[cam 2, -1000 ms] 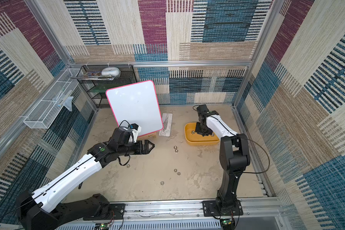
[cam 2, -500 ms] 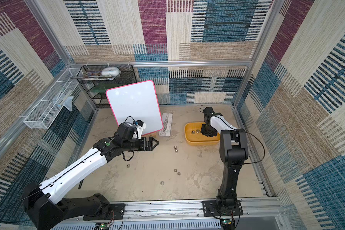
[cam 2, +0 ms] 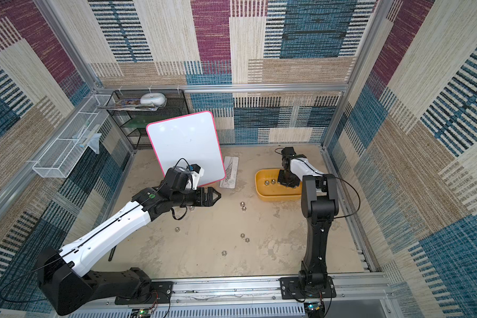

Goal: Put the nuts on the desktop into the storage box
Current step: Place the nut in the storage box.

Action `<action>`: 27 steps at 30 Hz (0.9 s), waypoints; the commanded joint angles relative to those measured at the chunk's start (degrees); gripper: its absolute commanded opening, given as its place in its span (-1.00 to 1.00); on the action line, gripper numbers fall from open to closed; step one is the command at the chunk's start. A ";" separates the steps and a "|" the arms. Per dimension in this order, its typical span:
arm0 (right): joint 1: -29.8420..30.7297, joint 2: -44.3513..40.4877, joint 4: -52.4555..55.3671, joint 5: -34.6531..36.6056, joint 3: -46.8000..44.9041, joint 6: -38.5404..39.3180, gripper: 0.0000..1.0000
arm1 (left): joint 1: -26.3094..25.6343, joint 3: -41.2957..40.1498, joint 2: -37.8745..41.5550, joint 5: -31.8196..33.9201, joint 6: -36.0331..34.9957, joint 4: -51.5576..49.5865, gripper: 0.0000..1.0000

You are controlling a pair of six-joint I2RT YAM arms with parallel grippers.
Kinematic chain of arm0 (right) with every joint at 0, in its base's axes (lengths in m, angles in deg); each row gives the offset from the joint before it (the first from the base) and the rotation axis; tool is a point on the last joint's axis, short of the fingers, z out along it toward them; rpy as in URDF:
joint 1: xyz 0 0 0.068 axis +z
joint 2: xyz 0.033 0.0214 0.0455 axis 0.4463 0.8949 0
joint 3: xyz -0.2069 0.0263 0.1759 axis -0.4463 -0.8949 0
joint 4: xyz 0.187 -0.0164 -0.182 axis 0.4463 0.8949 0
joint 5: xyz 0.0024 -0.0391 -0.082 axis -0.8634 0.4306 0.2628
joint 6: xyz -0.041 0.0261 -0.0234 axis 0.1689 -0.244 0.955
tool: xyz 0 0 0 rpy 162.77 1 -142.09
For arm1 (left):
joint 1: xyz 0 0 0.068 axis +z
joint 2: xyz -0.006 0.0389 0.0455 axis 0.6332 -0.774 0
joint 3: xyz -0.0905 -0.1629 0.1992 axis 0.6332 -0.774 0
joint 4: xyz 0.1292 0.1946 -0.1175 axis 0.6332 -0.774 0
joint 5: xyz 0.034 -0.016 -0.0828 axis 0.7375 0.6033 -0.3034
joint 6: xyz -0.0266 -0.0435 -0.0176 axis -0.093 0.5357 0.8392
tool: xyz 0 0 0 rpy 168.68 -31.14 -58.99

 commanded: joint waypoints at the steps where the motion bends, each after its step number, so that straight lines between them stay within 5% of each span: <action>1: -0.08 0.51 0.57 -0.09 0.08 0.34 -0.44 | 0.03 0.24 -0.11 0.54 -0.69 0.01 1.00; 16: 1.39 -9.41 2.54 -1.94 -1.55 -0.81 -0.24 | 0.03 -1.57 1.62 2.95 0.79 -0.50 1.00; 27: 13.38 -11.20 5.67 -2.72 1.95 -2.62 -0.23 | 0.12 -5.58 7.20 9.69 2.63 -3.99 1.00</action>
